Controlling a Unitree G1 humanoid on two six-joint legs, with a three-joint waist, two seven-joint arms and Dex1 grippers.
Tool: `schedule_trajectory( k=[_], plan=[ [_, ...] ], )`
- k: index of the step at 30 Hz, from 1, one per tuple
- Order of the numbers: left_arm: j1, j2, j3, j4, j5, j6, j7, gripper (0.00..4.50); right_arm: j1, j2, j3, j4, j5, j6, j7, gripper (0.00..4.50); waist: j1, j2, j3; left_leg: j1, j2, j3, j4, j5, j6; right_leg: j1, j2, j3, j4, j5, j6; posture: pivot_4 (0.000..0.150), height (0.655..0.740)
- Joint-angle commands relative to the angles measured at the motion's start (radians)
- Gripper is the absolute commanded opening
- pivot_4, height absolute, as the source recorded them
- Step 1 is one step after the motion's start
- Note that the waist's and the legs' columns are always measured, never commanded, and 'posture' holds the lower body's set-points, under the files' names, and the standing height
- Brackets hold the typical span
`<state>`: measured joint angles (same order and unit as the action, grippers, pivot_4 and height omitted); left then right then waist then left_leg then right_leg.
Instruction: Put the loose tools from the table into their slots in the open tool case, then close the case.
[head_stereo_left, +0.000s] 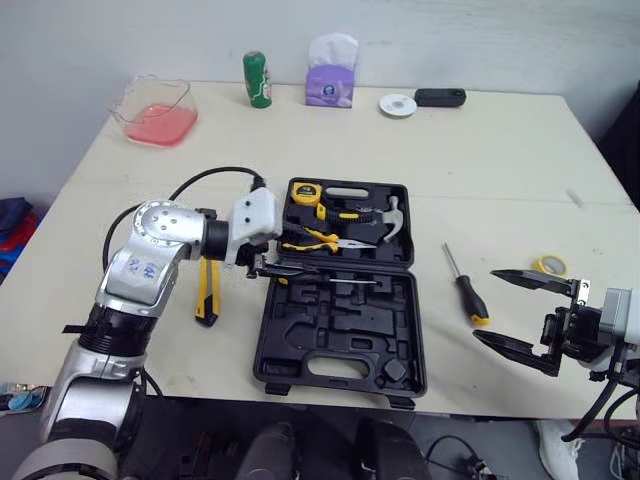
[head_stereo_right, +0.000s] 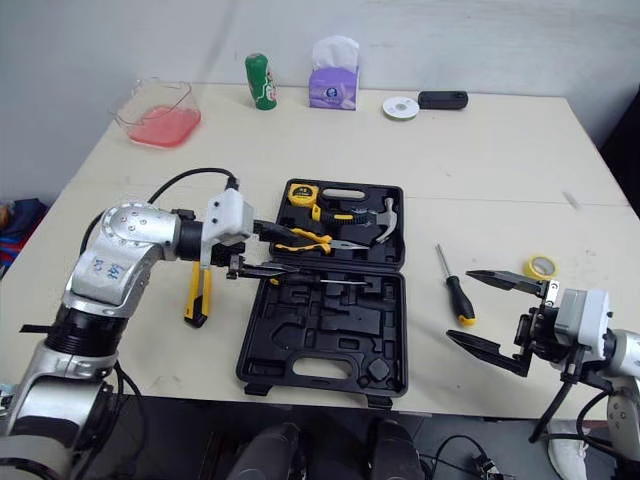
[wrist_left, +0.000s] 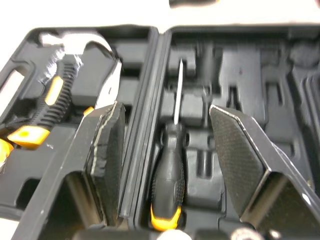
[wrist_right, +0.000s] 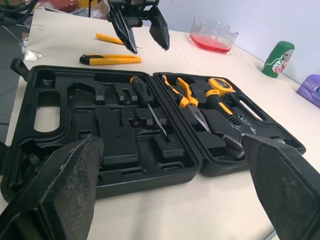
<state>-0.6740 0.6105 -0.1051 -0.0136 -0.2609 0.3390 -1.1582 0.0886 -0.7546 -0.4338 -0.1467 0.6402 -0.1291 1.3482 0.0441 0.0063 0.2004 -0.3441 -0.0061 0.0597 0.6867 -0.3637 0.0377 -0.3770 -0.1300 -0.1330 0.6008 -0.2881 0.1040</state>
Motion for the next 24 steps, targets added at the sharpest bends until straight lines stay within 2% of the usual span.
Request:
schedule_trajectory(
  k=[1,4,5,16,24],
  plan=[
    [0.04,-0.023,0.022,0.022,-0.014,-0.045,0.028,1.65,-0.007,0.002,-0.006,0.006,0.005,-0.012,0.001,4.5,0.001,0.0,0.0,0.0,0.0,0.0,0.0,0.0,0.0,0.0,0.0,0.0,0.0,0.0,0.0,0.15,0.74],
    [0.062,-0.048,0.005,0.035,-0.001,-0.046,0.062,0.2,-0.006,0.003,-0.005,0.011,0.003,-0.014,0.003,4.5,0.001,0.0,0.0,0.0,0.0,0.0,0.0,0.0,0.0,0.0,0.0,0.0,0.0,0.0,0.0,0.15,0.74],
    [0.064,-0.058,0.0,0.036,0.0,-0.045,0.071,0.05,-0.006,0.003,-0.004,0.012,0.003,-0.014,0.003,4.5,0.003,0.0,0.0,0.0,0.0,0.0,0.0,0.0,0.0,0.0,0.0,0.0,0.0,0.0,0.0,0.15,0.74],
    [0.055,-0.127,-0.116,0.101,0.105,-0.044,0.144,0.05,-0.008,0.004,-0.002,0.019,-0.001,-0.016,0.0,4.5,0.003,0.0,0.0,0.0,0.0,0.001,0.0,0.0,0.0,0.0,0.001,0.0,0.0,0.0,0.0,0.15,0.74],
    [0.05,-0.163,-0.133,0.125,0.126,-0.048,0.166,0.05,0.015,0.009,-0.009,0.002,-0.001,-0.014,-0.006,4.5,0.003,0.0,0.0,0.0,0.0,0.001,0.0,0.0,0.0,0.0,0.001,0.0,0.0,0.0,0.0,0.15,0.74]
  ],
)
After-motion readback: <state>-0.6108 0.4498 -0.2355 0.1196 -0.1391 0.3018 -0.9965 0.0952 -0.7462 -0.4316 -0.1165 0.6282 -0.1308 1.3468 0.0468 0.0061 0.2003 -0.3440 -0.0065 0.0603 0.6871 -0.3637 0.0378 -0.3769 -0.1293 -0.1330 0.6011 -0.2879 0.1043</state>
